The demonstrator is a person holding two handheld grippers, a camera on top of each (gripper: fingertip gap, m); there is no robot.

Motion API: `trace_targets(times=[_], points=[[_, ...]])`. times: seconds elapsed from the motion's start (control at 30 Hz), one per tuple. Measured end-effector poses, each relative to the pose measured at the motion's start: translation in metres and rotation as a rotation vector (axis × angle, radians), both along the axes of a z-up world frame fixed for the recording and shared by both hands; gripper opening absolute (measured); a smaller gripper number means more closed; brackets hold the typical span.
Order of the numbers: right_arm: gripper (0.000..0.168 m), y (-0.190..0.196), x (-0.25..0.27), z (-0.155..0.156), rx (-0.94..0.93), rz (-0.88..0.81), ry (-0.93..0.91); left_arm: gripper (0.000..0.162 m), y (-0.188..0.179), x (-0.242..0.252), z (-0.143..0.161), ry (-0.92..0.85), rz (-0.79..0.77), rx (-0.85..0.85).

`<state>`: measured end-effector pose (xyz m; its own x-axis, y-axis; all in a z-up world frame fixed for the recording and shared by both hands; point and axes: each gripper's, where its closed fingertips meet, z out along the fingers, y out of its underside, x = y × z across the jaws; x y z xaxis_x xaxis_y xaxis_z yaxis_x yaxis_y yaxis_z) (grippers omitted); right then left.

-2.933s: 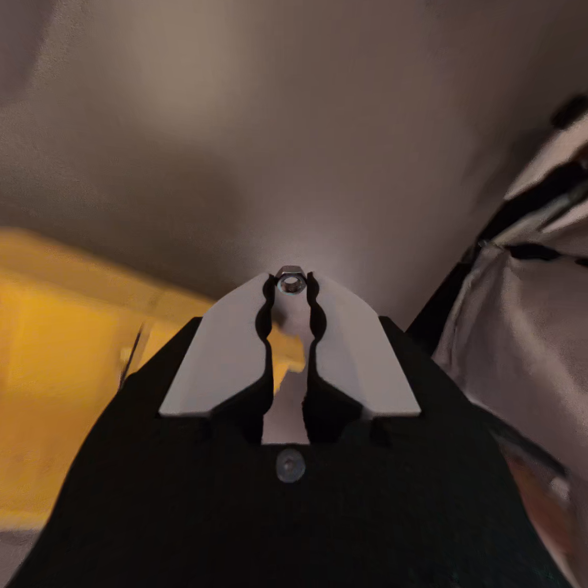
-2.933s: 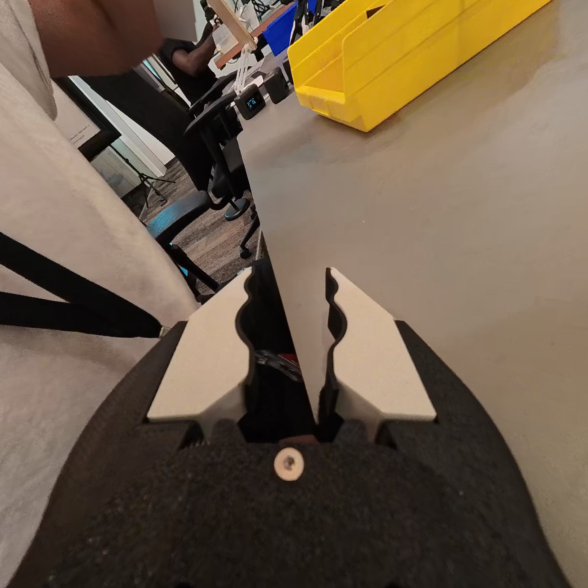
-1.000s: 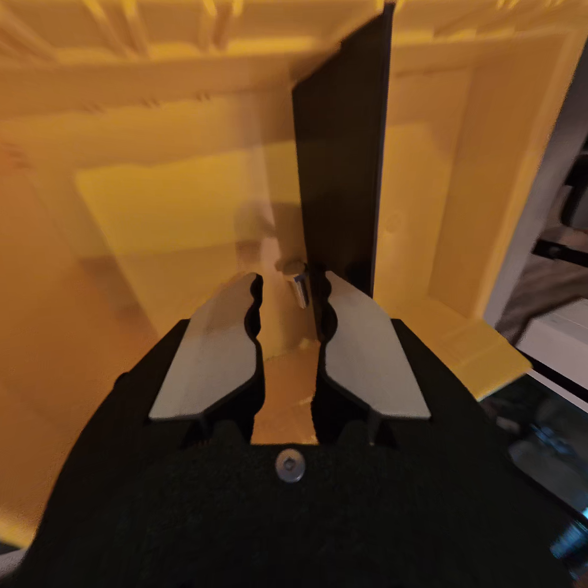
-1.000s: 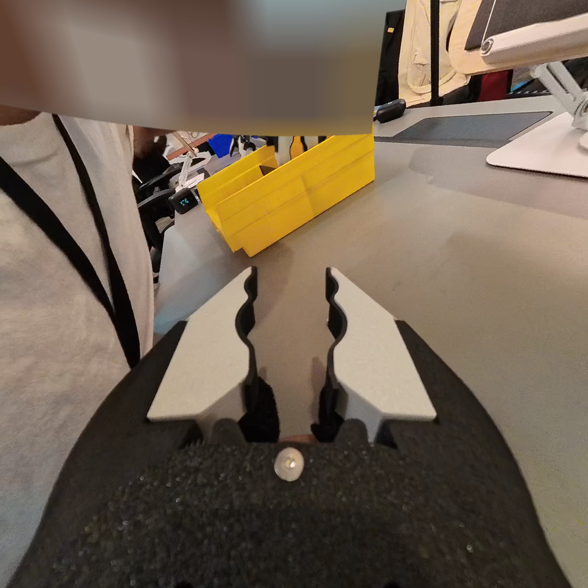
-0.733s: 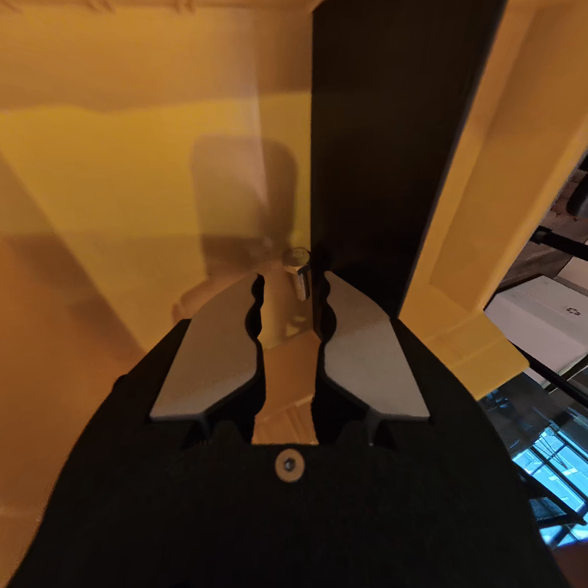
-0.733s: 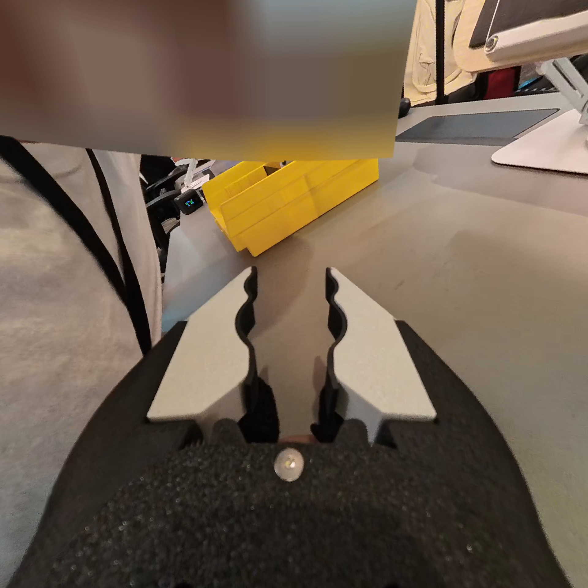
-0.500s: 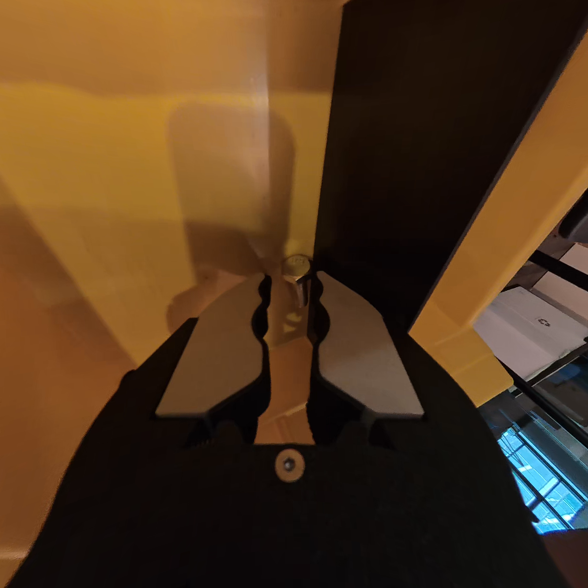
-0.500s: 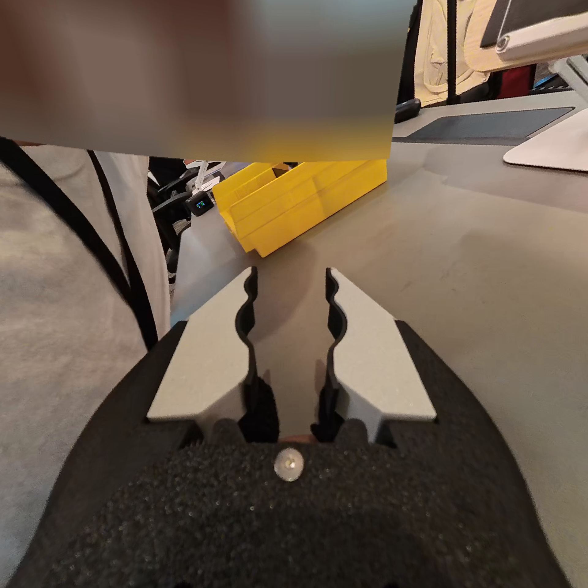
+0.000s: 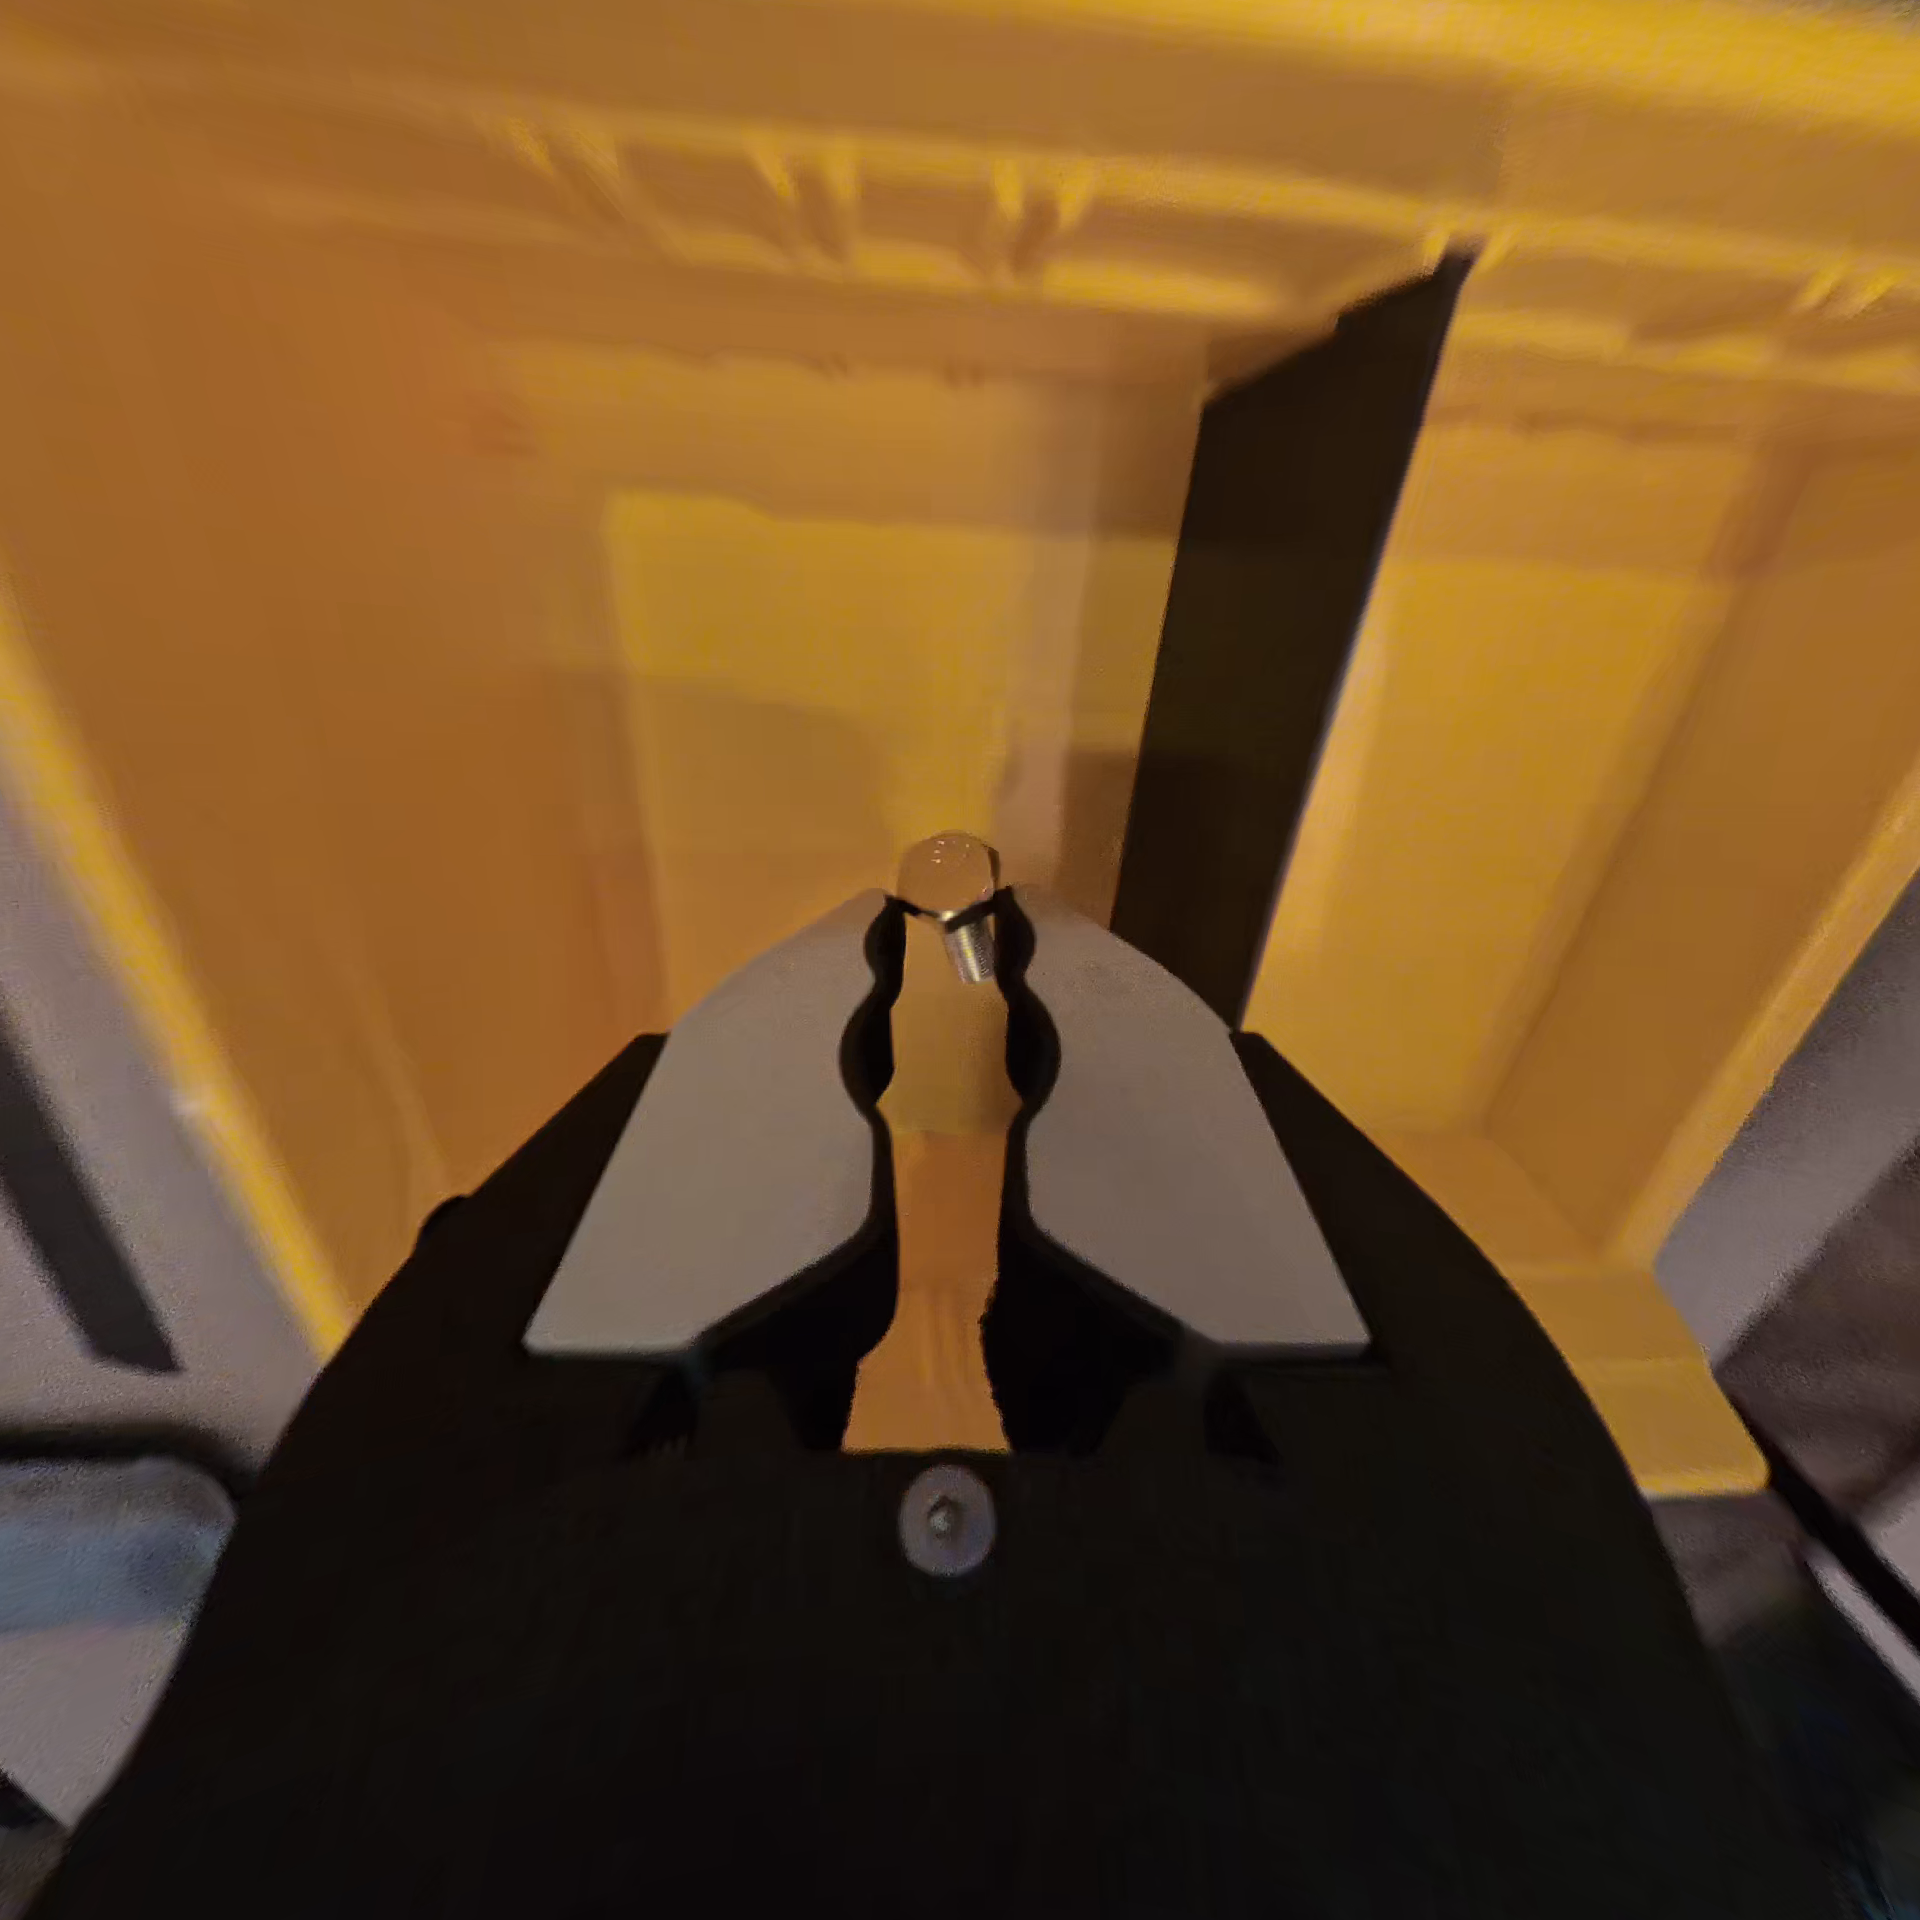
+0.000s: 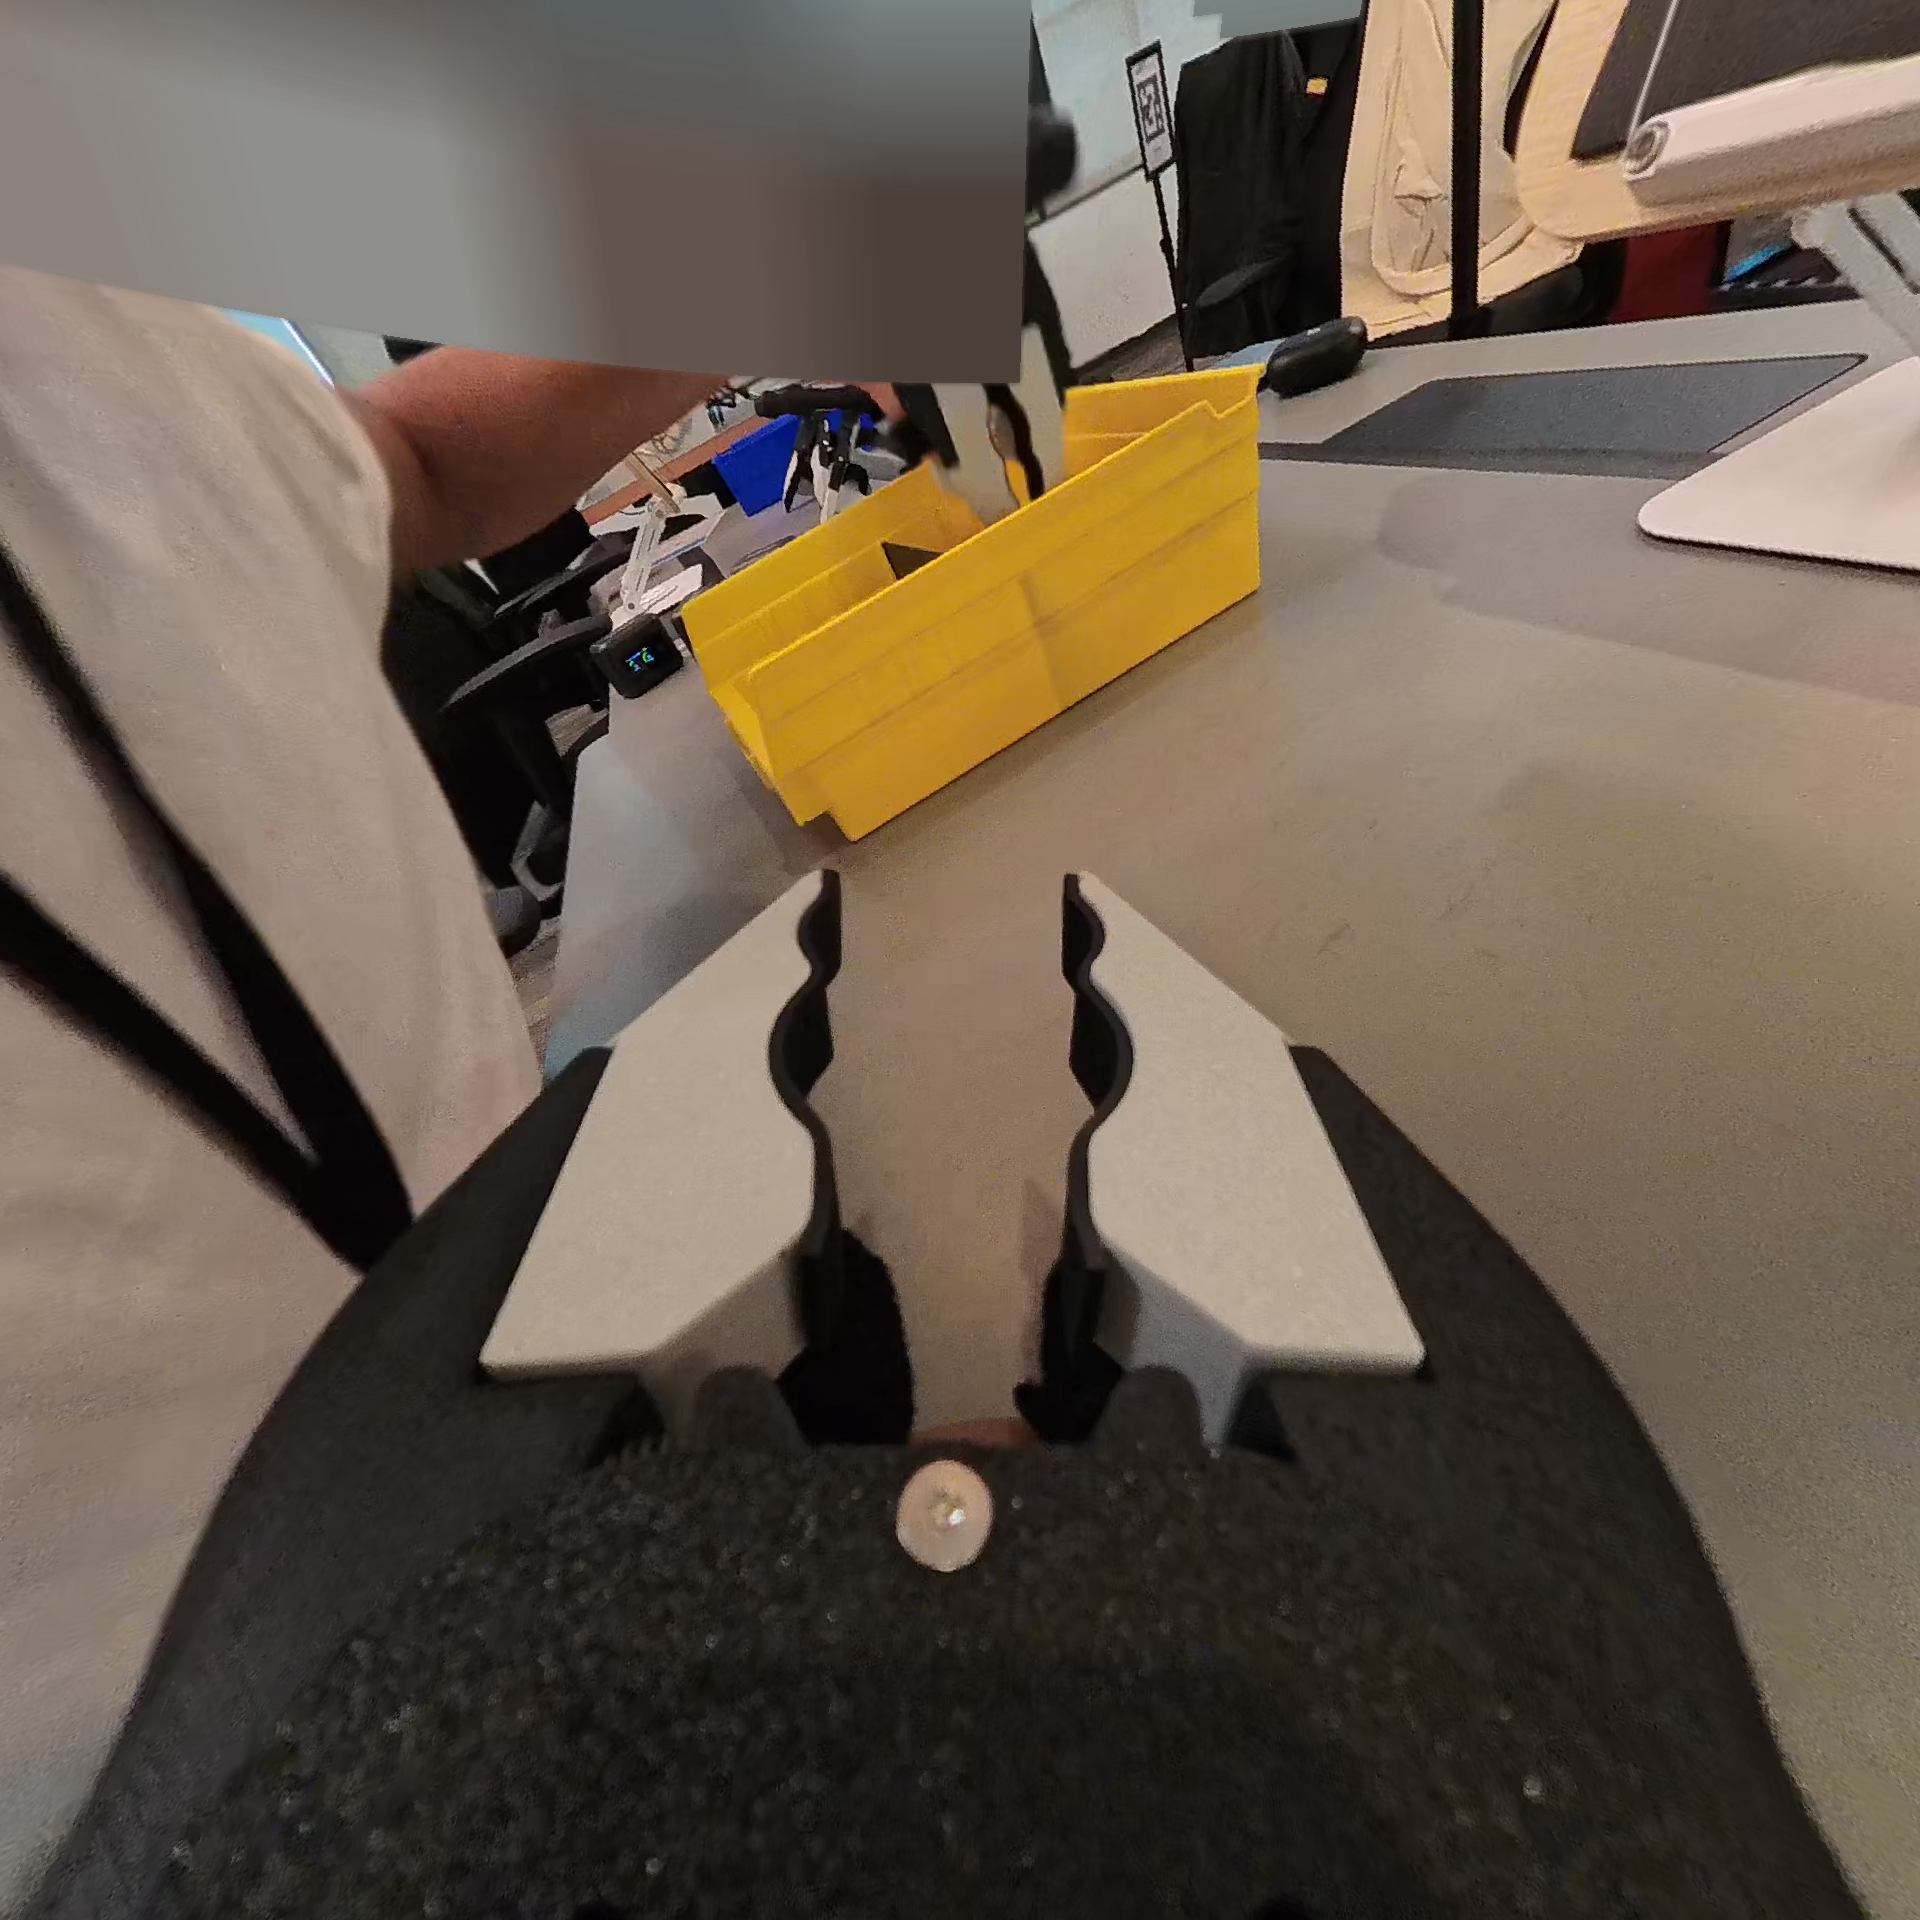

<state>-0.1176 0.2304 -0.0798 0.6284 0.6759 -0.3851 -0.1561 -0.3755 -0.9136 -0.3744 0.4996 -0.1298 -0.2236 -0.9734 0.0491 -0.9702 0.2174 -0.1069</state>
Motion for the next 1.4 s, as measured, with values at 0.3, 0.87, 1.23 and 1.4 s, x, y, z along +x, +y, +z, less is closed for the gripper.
trace_targets(times=[0.3, 0.87, 1.23, 1.4], points=[[0.042, 0.040, -0.040, 0.008, -0.026, -0.028, 0.074, 0.016, -0.103, 0.098, 0.145, -1.050, 0.311, -0.055], [0.009, -0.032, -0.091, 0.017, 0.198, 0.167, -0.094, 0.016, -0.303, 0.175, 0.088, -1.283, 0.354, -0.257], [0.009, -0.030, -0.074, -0.047, 0.322, 0.176, -0.692, 0.046, -0.308, 0.165, 0.017, -1.100, 0.022, 0.075], [0.009, -0.038, -0.085, -0.057, 0.324, 0.240, -0.736, 0.037, -0.318, 0.171, 0.014, -1.076, 0.009, 0.070]])
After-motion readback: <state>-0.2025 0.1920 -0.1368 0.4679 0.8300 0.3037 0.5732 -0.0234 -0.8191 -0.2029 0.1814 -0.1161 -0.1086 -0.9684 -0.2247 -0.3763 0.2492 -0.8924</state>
